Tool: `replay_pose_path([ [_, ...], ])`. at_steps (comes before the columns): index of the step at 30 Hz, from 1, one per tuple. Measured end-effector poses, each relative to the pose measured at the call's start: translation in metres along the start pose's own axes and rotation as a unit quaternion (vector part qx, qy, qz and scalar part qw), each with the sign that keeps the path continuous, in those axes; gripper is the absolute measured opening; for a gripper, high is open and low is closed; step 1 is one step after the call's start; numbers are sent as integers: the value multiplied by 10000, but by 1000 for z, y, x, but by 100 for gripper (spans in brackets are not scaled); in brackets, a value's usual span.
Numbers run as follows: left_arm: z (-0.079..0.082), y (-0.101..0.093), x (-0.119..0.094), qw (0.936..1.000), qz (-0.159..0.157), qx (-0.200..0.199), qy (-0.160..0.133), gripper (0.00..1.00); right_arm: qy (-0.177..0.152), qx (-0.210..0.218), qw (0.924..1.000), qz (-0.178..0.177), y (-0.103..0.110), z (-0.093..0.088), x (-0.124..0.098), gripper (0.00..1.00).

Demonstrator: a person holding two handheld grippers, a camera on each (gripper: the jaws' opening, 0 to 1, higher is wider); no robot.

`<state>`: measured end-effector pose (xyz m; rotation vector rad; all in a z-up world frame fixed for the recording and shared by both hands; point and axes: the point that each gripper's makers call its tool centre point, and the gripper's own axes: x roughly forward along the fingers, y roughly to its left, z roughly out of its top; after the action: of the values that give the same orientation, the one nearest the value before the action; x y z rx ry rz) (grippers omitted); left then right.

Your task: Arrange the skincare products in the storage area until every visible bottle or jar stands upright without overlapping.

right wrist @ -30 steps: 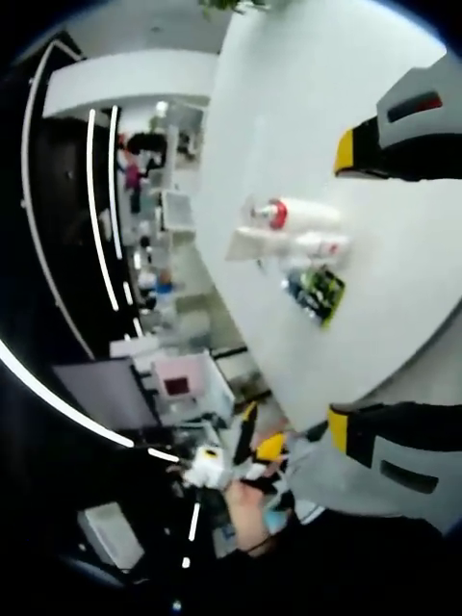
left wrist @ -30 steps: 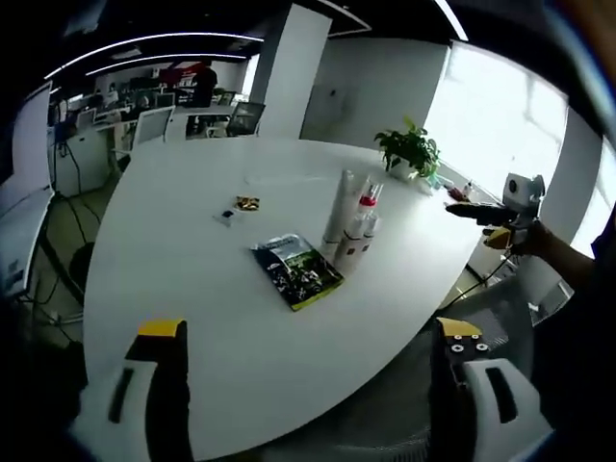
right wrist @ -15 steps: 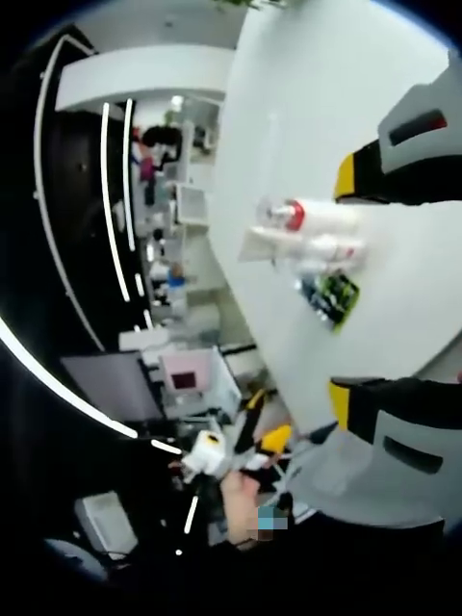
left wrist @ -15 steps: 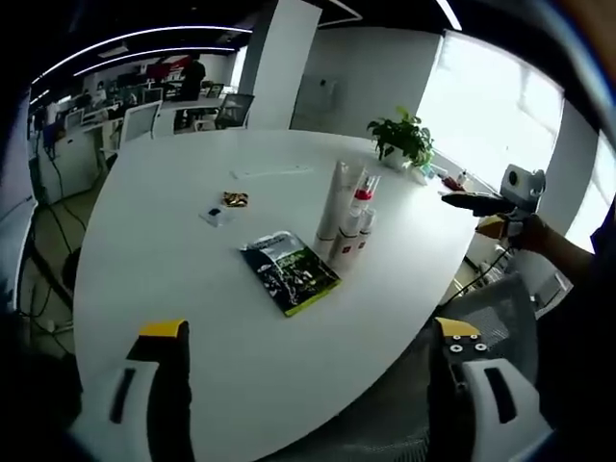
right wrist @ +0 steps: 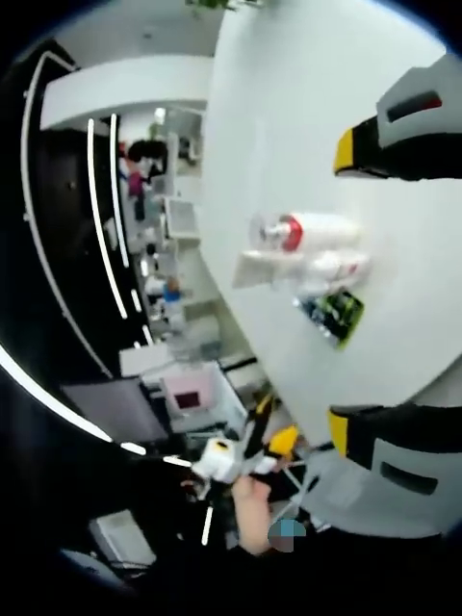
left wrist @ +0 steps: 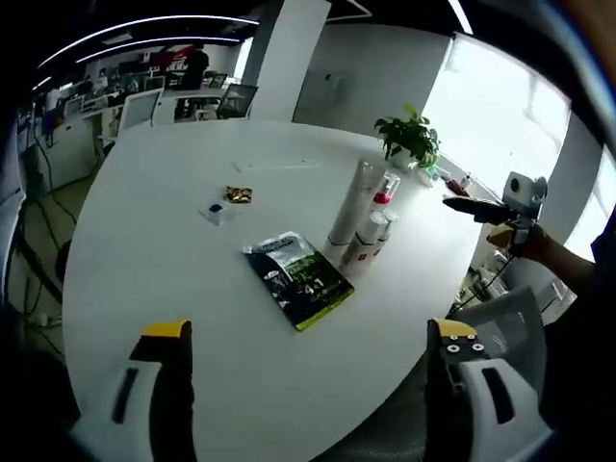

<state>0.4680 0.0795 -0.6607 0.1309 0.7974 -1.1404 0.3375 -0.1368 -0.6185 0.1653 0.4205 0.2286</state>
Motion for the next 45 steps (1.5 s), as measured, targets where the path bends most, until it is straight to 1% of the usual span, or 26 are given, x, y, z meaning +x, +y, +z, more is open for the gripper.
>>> replay_pose_path([
  [2,2,4,7,9999,-7,82,88,96,73,10,10000,-32,-5,-5,3,100],
  [4,7,8,15,9998,-3,160,138,96,260,21,9996,-97,-10,-13,6,100],
  [9,25,19,32,9997,-55,192,123,96,487,56,9987,-145,-16,-23,9,100],
  [15,39,33,49,9997,-93,199,131,96,579,174,9979,-217,-21,-29,12,100],
  [20,47,42,60,9993,-112,285,200,96,546,174,9980,-251,-23,-28,14,100],
  [25,59,49,71,9991,-170,324,211,95,631,194,9975,-268,-25,-32,16,100],
  [30,71,61,81,9985,-174,423,293,90,637,137,9972,-369,-29,-34,16,100],
  [35,80,68,91,9979,-200,485,376,91,607,223,9972,-387,-31,-35,16,100],
  [38,84,74,102,9975,-224,505,450,90,652,200,9966,-455,-35,-37,15,100],
  [41,88,78,113,9972,-240,508,486,89,586,304,9968,-450,-36,-37,14,100],
  [45,94,83,127,9972,-250,504,496,84,641,239,9961,-561,-41,-42,12,100],
])
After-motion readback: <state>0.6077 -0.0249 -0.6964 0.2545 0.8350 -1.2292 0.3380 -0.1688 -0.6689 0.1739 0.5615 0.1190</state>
